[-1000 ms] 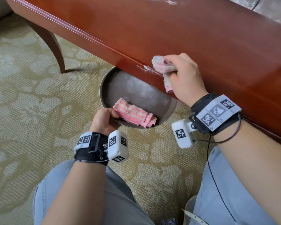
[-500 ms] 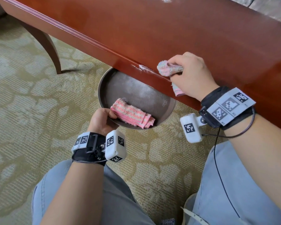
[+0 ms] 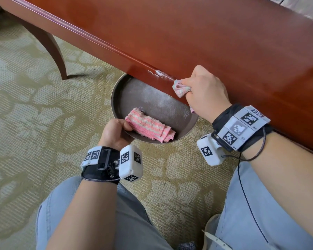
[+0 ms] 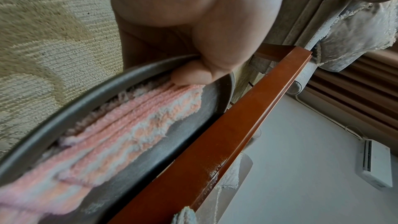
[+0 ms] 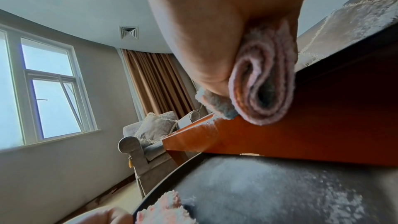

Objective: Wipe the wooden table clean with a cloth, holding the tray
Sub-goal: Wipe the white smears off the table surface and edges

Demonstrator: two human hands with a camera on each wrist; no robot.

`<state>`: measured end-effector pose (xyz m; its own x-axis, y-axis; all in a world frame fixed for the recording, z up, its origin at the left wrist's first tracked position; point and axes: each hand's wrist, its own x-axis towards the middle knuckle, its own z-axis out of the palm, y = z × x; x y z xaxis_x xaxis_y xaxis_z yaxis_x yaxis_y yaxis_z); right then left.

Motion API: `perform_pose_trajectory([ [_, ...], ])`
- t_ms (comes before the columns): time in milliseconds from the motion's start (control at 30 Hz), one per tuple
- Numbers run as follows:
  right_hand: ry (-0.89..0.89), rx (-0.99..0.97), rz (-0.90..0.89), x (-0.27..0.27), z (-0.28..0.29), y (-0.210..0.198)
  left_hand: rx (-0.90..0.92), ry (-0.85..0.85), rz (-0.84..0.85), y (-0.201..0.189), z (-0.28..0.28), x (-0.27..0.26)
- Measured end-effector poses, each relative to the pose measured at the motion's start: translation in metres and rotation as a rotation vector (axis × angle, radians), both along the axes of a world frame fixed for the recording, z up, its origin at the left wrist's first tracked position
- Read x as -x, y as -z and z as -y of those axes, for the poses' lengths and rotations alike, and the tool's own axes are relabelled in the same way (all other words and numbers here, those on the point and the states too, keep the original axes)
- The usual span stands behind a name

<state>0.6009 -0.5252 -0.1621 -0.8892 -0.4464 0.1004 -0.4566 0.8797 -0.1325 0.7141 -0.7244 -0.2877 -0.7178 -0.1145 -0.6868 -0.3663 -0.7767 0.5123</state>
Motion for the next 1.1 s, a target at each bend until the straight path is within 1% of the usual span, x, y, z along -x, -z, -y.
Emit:
perform_pose_trajectory([
  [67, -0.042, -0.034, -0.016, -0.003, 0.004, 0.001, -0.016, 0.005, -0.01, -0.001, 0.001, -0.001],
  [133, -0.048, -0.056, -0.034, -0.006, 0.009, 0.0, -0.026, 0.005, -0.01, 0.001, 0.004, -0.001],
  [433, -0.09, -0.054, -0.026, -0.007, 0.036, 0.001, -0.031, 0.02, -0.017, 0.001, 0.015, -0.003],
  [667, -0.062, -0.065, -0.045, -0.003, 0.057, 0.006, 0.017, -0.003, -0.016, -0.001, 0.017, -0.006],
  [833, -0.025, 0.024, 0.064, 0.009, 0.078, 0.011, 0.047, 0.003, -0.005, -0.006, 0.017, -0.01],
  [933, -0.123, 0.003, 0.089, 0.011, 0.078, 0.004, 0.052, -0.008, 0.004, -0.009, 0.016, -0.011],
  [1033, -0.248, -0.028, 0.08, 0.009, 0.063, 0.0, 0.064, -0.02, 0.016, -0.009, 0.015, -0.011],
  [1100, -0.254, 0.033, 0.028, 0.007, 0.051, -0.003, 0.07, -0.027, 0.016, -0.011, 0.014, -0.011],
])
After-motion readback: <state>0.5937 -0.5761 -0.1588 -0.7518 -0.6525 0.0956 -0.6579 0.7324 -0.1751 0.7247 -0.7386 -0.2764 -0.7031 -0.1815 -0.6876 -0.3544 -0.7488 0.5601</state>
